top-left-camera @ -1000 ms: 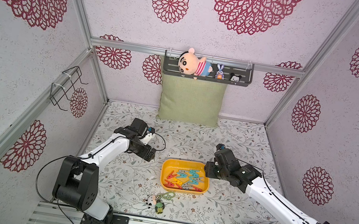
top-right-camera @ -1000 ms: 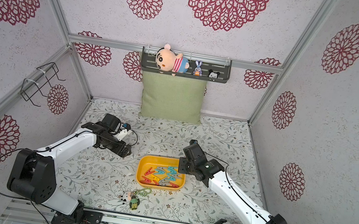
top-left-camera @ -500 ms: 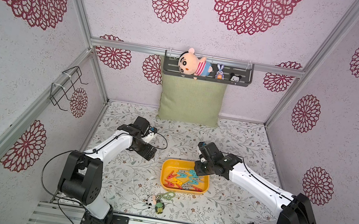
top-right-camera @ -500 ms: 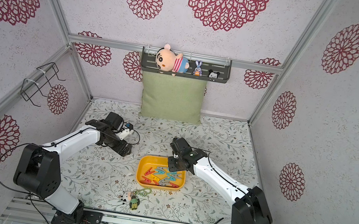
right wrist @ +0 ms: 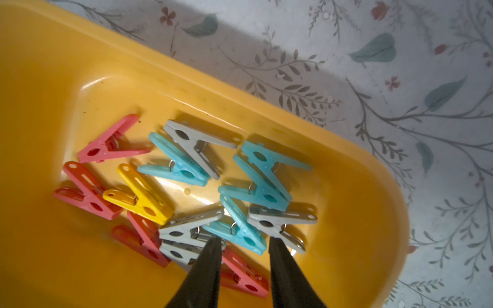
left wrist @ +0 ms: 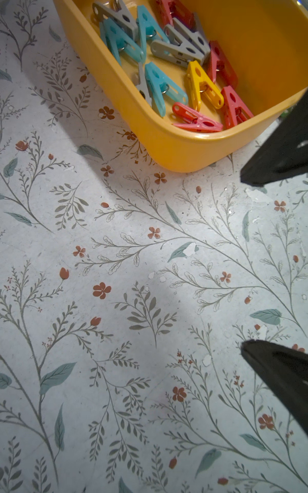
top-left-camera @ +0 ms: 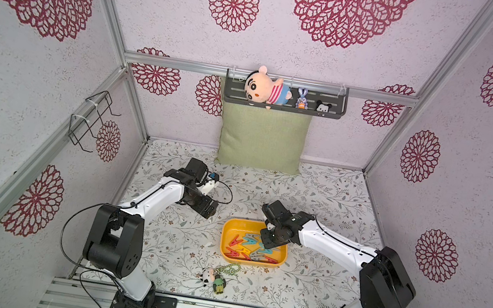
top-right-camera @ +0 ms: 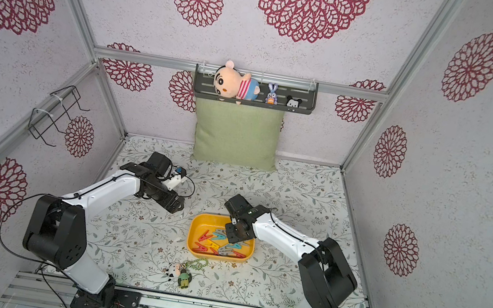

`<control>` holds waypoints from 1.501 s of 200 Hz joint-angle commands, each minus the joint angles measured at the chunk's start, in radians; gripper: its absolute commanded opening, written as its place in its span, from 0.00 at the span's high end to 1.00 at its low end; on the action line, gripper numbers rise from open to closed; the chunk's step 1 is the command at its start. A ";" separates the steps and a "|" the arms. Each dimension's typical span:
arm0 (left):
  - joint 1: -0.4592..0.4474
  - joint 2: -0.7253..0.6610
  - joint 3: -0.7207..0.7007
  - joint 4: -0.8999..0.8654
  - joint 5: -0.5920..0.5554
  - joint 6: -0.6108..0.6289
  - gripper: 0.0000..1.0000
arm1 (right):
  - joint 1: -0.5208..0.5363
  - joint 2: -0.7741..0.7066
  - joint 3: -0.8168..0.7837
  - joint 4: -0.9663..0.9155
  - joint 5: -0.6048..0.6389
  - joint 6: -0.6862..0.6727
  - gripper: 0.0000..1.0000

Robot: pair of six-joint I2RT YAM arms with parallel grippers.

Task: Take the clothespins out of the storage box
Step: Pick up the clothespin from the storage box.

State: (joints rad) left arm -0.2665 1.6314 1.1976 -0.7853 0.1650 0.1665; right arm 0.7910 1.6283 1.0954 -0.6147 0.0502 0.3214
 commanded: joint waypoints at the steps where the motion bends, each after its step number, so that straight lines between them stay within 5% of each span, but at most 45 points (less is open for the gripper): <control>1: -0.005 0.015 0.004 0.019 -0.014 -0.005 0.01 | 0.002 0.018 0.015 -0.012 0.017 -0.018 0.64; 225: -0.006 -0.022 -0.012 0.022 -0.013 -0.010 0.01 | 0.043 0.144 0.086 0.046 -0.087 -0.019 0.66; 300: -0.006 -0.019 -0.011 0.022 0.007 -0.012 0.01 | 0.047 0.084 0.099 -0.003 -0.009 0.009 0.67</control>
State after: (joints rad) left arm -0.2668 1.6344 1.1950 -0.7784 0.1524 0.1623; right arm 0.8368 1.7618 1.1923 -0.5770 -0.0013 0.3050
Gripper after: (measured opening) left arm 0.991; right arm 0.333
